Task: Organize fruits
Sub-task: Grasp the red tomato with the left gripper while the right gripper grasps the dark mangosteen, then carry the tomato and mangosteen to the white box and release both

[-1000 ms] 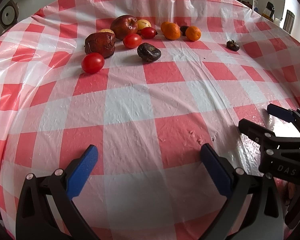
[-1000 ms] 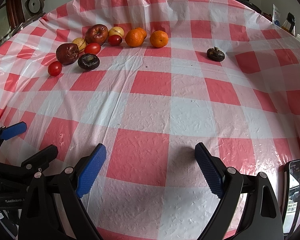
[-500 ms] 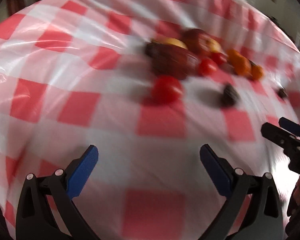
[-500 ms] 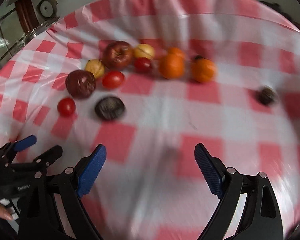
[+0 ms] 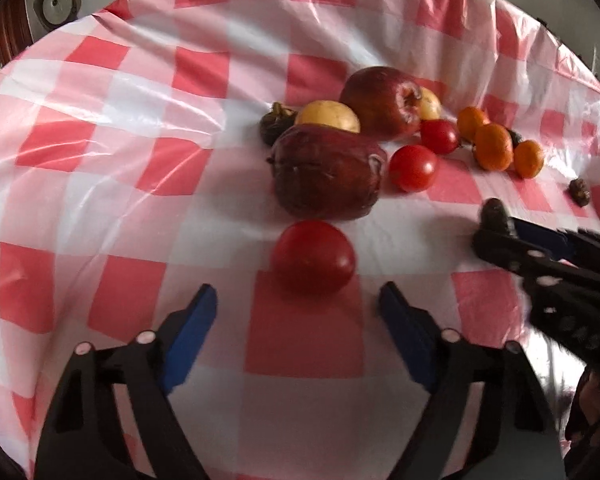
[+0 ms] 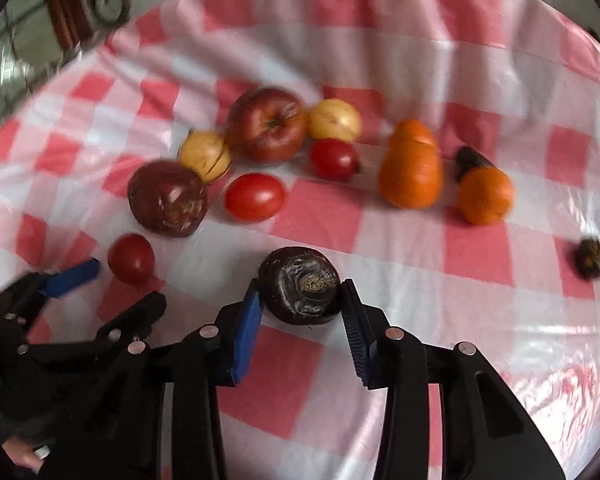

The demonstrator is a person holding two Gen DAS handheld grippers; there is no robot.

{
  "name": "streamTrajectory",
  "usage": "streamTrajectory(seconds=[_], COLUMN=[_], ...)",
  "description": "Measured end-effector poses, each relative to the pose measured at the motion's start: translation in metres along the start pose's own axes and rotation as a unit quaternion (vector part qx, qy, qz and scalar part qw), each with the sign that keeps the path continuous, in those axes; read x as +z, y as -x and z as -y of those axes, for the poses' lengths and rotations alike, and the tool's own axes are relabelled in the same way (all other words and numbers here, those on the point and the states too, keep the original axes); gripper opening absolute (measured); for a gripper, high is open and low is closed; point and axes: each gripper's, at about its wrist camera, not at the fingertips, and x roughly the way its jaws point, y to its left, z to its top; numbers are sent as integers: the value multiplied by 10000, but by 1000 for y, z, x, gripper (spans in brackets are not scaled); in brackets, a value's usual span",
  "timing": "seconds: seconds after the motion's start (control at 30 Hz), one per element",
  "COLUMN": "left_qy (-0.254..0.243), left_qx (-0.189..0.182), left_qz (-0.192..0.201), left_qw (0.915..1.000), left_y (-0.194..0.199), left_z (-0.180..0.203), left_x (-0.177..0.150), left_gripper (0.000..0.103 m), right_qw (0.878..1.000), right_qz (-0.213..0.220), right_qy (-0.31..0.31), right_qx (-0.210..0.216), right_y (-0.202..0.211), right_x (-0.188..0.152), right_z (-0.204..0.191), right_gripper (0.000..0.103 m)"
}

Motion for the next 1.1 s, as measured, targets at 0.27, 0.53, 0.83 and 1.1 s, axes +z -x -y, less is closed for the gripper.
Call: streamTrajectory(seconds=[0.27, 0.53, 0.83, 1.1], left_qy=[-56, 27, 364, 516], left_qx=[27, 313, 533, 780], left_qz=[167, 549, 808, 964], left_qw=[9998, 9980, 9946, 9909], left_y=[-1, 46, 117, 170], left_z=[14, 14, -17, -57], left_x=[8, -36, -101, -160], left_gripper=[40, 39, 40, 40], right_qw=[9955, 9934, 9948, 9931], right_qz=[454, 495, 423, 269], right_qy=[-826, -952, -430, 91], right_qx=[-27, 404, 820, 1140], right_y=[52, 77, 105, 125], right_x=[-38, -71, -111, -142], right_z=[61, 55, -7, -66], right_gripper=[40, 40, 40, 40])
